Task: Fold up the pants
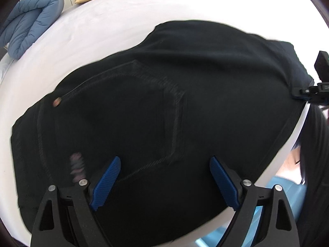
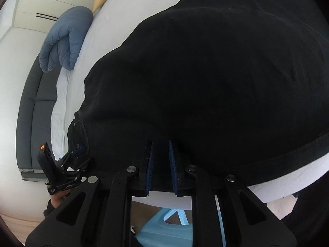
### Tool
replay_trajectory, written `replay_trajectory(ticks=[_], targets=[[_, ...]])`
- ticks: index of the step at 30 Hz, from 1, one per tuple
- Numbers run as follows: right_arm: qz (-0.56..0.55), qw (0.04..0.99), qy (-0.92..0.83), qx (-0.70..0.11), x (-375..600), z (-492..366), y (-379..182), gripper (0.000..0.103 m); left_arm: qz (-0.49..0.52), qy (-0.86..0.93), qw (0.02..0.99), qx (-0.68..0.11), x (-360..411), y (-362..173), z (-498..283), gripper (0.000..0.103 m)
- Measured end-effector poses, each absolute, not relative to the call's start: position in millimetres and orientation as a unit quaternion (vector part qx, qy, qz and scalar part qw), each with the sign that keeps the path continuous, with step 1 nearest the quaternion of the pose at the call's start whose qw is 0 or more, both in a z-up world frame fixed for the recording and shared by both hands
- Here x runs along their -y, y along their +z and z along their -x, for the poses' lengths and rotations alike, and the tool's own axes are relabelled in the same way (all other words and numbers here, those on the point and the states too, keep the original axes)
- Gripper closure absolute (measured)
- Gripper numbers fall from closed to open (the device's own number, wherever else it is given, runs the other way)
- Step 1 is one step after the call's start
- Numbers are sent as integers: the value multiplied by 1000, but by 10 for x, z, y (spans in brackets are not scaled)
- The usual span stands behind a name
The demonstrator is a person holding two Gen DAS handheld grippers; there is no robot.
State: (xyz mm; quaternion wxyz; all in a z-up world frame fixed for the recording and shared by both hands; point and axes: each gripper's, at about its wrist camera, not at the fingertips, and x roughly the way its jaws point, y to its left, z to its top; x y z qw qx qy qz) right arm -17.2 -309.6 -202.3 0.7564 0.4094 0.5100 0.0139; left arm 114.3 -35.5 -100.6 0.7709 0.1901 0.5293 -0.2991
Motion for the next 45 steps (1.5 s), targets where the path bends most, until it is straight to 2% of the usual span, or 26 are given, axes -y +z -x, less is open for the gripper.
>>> replay_trajectory(ticks=[2, 4, 6, 7, 8, 11, 15, 19, 21, 24, 26, 30, 35, 36, 38, 41, 44, 45], targets=[[-394, 759, 14, -518, 3084, 328, -2032, 93, -196, -302, 769, -528, 268, -1013, -1067, 13], [-395, 754, 9, -525, 3119, 431, -2065, 101, -206, -303, 765, -529, 258, -991, -1022, 13], [-387, 742, -19, -547, 3151, 504, -2126, 103, -219, -301, 762, -530, 276, -964, -1006, 13], [-384, 740, -26, -551, 3146, 520, -2098, 103, -226, -299, 761, -530, 275, -931, -987, 17], [-370, 744, -36, -556, 3115, 524, -2028, 103, -235, -294, 763, -526, 300, -853, -950, 25], [-349, 793, 6, -499, 3012, 412, -1519, 103, -218, -309, 789, -484, 521, -416, -808, 28], [-363, 831, 81, -415, 2975, -160, -1242, 100, -124, -344, 816, -448, 945, -139, -989, 25], [-447, 795, 145, -383, 2975, -852, -1534, 100, -83, -352, 803, -473, 1398, -401, -1180, 25], [-460, 783, 131, -398, 2983, -1115, -1847, 100, -107, -336, 783, -513, 1582, -694, -1172, 25], [-456, 775, 70, -432, 3125, -1256, -2284, 103, -156, -330, 788, -496, 1647, -837, -959, 24], [-501, 772, 59, -388, 3493, -1201, -2365, 103, -143, -327, 785, -506, 1558, -803, -926, 24], [-533, 781, -83, -316, 4364, -796, -2285, 103, -136, -321, 784, -514, 1416, -757, -889, 24], [-502, 789, -234, -266, 4994, -152, -1843, 103, -120, -329, 795, -495, 1649, -417, -794, 25], [-512, 789, -227, -251, 5004, -56, -1773, 96, -115, -335, 798, -488, 1686, -347, -773, 25], [-544, 798, -135, -220, 4857, -22, -1664, 96, -110, -348, 799, -477, 1883, -244, -806, 25], [-532, 802, -10, -270, 4400, -331, -1718, 96, -118, -355, 790, -485, 2218, -326, -935, 25], [-543, 778, -36, -313, 4288, -428, -2154, 96, -121, -344, 775, -516, 2408, -644, -1062, 24], [-565, 761, -61, -313, 4386, -367, -2326, 103, -124, -346, 777, -511, 2413, -685, -1099, 22]])
